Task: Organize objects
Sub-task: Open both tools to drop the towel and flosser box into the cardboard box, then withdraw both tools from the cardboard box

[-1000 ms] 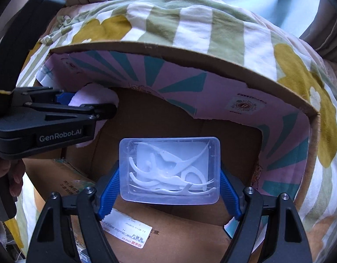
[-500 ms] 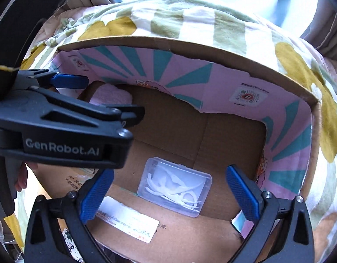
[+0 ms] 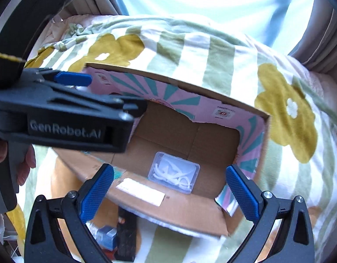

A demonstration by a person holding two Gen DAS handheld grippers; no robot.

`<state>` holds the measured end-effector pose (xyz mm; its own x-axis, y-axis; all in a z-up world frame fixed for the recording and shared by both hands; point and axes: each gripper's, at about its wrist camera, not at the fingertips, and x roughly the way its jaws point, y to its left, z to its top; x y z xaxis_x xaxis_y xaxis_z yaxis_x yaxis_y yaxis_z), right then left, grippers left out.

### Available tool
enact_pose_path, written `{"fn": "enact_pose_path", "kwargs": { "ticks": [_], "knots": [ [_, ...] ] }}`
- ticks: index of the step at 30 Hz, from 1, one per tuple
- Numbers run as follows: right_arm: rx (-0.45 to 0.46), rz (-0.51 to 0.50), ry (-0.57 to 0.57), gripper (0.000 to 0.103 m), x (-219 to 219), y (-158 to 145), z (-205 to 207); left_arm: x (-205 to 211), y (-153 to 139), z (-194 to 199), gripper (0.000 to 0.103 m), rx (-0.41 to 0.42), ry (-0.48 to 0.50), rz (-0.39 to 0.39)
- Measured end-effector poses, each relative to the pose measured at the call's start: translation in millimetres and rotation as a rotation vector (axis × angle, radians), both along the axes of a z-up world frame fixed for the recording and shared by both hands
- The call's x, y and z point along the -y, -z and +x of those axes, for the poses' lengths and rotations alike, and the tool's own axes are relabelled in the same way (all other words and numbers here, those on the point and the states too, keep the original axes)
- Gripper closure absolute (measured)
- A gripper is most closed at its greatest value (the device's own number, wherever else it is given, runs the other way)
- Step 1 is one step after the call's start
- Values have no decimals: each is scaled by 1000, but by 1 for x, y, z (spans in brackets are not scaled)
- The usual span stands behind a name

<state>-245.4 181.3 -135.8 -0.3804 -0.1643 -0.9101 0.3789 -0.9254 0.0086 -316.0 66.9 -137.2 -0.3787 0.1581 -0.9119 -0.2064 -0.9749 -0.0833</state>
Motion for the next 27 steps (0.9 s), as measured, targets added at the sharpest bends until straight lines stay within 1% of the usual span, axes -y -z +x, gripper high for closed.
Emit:
{"fn": "enact_pose_path", "kwargs": {
  "ticks": [3,8,11,14,16,18,19,21,24,27],
  "knots": [
    [-32,16,40,1,-1,-23,12,4,-31,18,0,-50,5,-16],
    [-74,-16,79,1,-5,-56,38,10,-77,56,0,-125,30,-67],
    [-86,-27,99,1,-7,-72,56,22,-101,80,0,-148,8,-30],
    [-102,-33,132,1,-9,-88,75,39,-124,107,0,-161,-37,23],
    [-105,-51,150,1,-11,-99,88,50,-137,127,0,-172,-56,48],
    [-114,-63,172,1,-12,-110,103,57,-150,150,0,-193,-73,40],
    [-120,-63,183,1,-12,-116,112,60,-156,162,0,-218,-93,27],
    [-127,-67,203,1,-12,-123,125,66,-167,188,0,-242,-101,26],
    [-124,-87,240,1,-14,-132,146,73,-177,224,0,-261,-122,13],
    [-137,-91,278,1,-17,-139,169,76,-180,259,0,-257,-144,2]
  ]
}}
